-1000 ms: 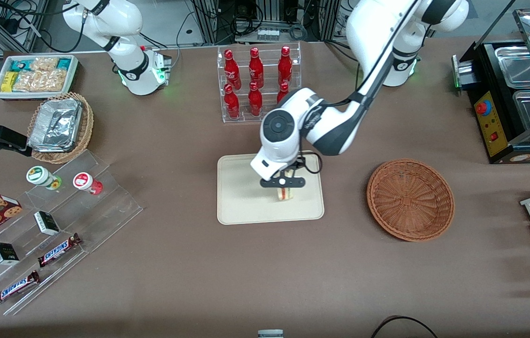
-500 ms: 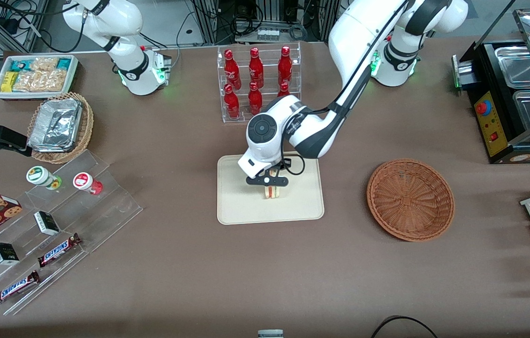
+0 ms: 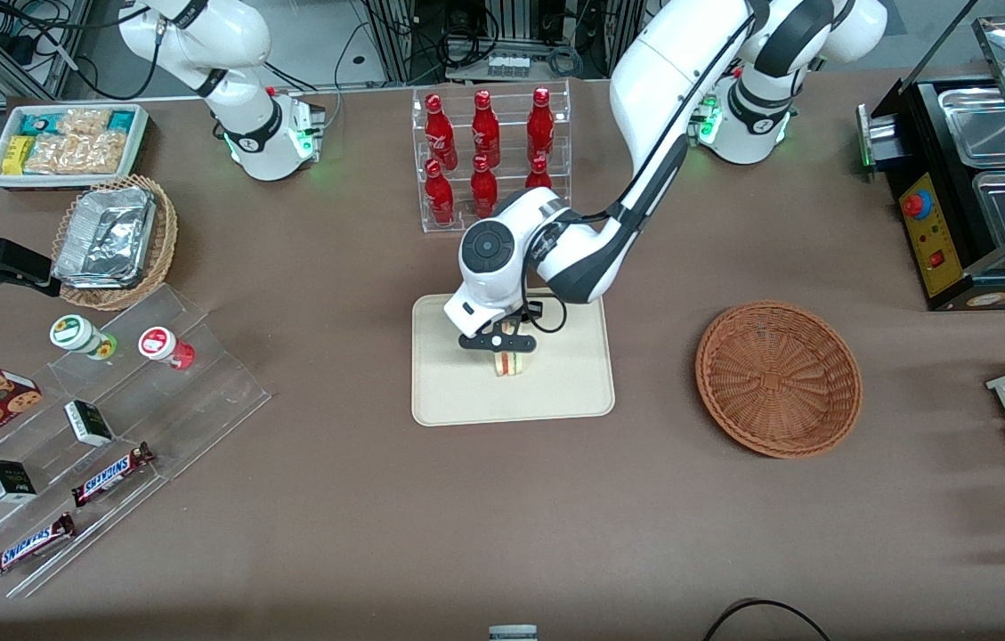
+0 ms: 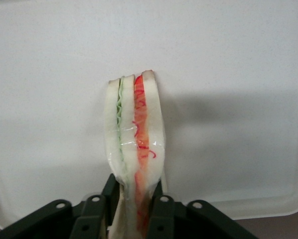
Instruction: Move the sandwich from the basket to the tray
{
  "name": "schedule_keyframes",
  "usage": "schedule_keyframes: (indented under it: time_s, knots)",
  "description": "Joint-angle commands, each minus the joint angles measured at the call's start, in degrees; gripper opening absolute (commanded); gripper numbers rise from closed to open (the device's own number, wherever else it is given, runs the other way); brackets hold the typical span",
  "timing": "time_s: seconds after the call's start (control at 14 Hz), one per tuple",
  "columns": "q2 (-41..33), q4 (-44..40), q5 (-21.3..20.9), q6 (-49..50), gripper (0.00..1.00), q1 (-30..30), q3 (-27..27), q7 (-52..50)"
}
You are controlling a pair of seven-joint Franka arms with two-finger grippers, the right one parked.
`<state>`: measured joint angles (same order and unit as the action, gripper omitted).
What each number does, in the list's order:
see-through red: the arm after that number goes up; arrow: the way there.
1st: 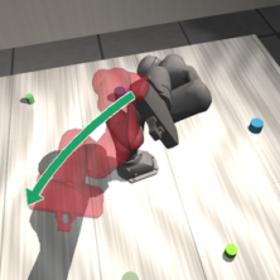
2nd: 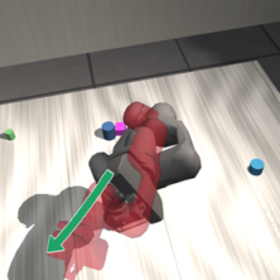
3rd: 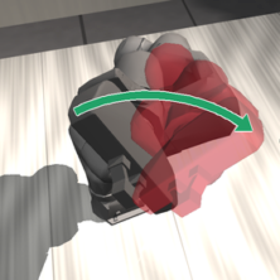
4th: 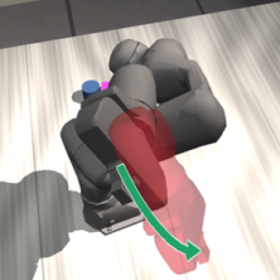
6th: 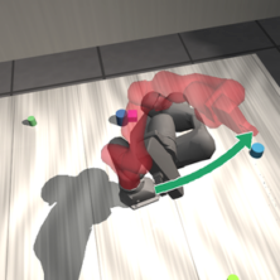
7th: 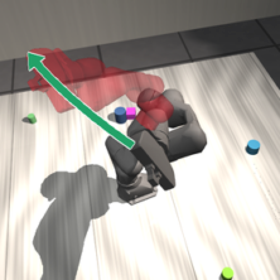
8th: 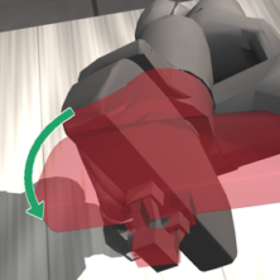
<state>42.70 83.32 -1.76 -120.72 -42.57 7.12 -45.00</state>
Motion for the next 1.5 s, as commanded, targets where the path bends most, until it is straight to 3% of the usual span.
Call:
schedule_keyframes:
  time_s: [0.0, 0.21, 0.43, 0.71, 1.07, 1.43]
  knots:
    - [-1.21, -1.49, -0.44, 1.19, 1.00, -0.49, -1.06, -0.70]
    - [-6.38, -1.49, 0.52, 7.14, 1.00, -0.05, -4.38, -0.97]
    - [-13.24, -1.32, 4.39, 13.47, 1.00, -0.14, -10.27, -0.44]
    - [-20.27, -0.88, 4.40, 20.60, 1.00, -0.14, -17.04, 0.69]
    - [-27.49, 0.00, 4.48, 29.91, 1.00, -0.14, -26.44, 11.92]
    - [-33.64, 3.51, 4.57, 32.21, 1.00, -0.14, -36.46, 25.64]
